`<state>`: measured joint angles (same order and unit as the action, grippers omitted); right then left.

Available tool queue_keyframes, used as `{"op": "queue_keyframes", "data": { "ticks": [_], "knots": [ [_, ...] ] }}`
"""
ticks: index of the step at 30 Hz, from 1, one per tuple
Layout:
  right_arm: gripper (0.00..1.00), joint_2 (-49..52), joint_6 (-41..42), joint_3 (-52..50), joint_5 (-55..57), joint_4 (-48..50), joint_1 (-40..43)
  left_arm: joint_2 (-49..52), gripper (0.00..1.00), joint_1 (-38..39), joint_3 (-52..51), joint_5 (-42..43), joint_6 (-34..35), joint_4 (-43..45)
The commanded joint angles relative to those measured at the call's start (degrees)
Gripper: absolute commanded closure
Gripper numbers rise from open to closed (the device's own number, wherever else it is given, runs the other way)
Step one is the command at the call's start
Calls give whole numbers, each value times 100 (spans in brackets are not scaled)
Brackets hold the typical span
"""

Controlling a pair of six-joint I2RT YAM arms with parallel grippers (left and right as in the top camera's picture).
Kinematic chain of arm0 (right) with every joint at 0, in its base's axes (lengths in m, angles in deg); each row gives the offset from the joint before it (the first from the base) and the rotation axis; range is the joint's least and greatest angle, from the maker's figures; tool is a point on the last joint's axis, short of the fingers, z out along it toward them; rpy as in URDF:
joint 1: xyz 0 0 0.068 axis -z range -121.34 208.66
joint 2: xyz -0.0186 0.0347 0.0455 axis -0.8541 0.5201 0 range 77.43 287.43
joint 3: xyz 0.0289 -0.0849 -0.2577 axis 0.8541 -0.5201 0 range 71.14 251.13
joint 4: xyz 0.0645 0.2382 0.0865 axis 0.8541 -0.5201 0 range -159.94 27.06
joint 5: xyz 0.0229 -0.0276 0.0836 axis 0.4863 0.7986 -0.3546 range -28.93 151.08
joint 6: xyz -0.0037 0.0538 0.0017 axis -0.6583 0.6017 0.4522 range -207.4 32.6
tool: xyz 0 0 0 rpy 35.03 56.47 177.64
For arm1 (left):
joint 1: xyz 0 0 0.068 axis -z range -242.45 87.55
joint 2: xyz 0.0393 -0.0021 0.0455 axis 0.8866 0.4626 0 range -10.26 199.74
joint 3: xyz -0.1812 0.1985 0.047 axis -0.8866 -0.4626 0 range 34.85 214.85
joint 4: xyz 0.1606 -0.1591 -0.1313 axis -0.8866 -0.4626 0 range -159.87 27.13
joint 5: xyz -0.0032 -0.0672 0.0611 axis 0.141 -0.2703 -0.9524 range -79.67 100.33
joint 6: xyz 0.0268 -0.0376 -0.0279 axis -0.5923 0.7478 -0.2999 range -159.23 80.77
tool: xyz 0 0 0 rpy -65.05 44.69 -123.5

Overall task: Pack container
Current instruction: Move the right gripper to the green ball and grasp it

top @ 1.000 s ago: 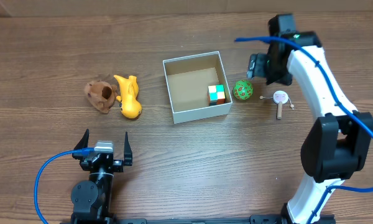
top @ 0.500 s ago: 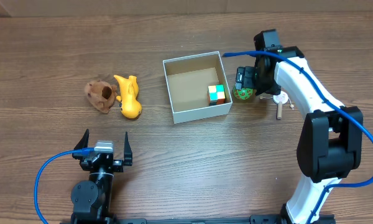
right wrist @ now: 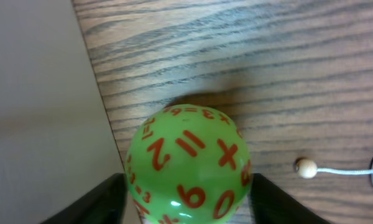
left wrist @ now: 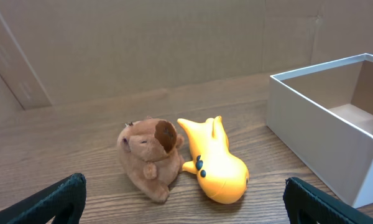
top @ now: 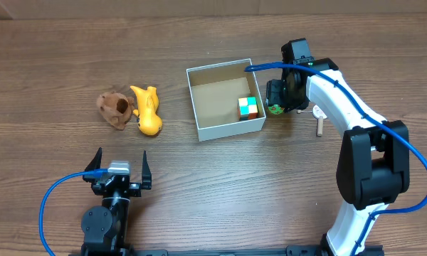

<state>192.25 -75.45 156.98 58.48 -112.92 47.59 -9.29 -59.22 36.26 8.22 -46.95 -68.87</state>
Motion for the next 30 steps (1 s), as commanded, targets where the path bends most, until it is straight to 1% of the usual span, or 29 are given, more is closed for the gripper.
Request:
{"op": "queue_keyframes", "data": {
  "ticks": [1,6,10,14,17,20,24,26,27,28,29,30],
  "knots": [
    [43,28,-22,-31,0,0,-28,-28,0,-44,-35,66,-87,22],
    [50,31,-22,-42,63,-22,-28,-28,0,-44,-35,66,-87,22],
    [61,31,-22,-39,260,-37,-28,-28,0,-44,-35,66,-87,22],
    [61,26,-22,7,542,-127,-28,-28,0,-44,-35,66,-87,22],
    [61,26,-22,227,769,-363,-28,-28,0,-44,-35,66,-87,22],
    [60,-26,-22,675,968,-732,-28,-28,0,-44,-35,66,-87,22],
    [61,-238,-24,1360,1117,-1191,-28,-28,0,-44,-35,66,-87,22],
    [64,-345,-24,1700,1115,-1440,-31,-28,0,-44,-35,66,-87,22],
    [63,-387,-24,1840,1117,-1554,-35,-28,0,-44,-35,66,-87,22],
    [57,-426,-24,1974,1117,-1655,-35,-28,0,-44,-35,66,-87,22],
    [45,-459,-24,2092,1117,-1735,-33,-28,0,-44,-35,66,-87,22],
    [38,-474,-24,2129,1121,-1753,-31,-28,0,-44,-35,66,-87,22]
  ]
}}
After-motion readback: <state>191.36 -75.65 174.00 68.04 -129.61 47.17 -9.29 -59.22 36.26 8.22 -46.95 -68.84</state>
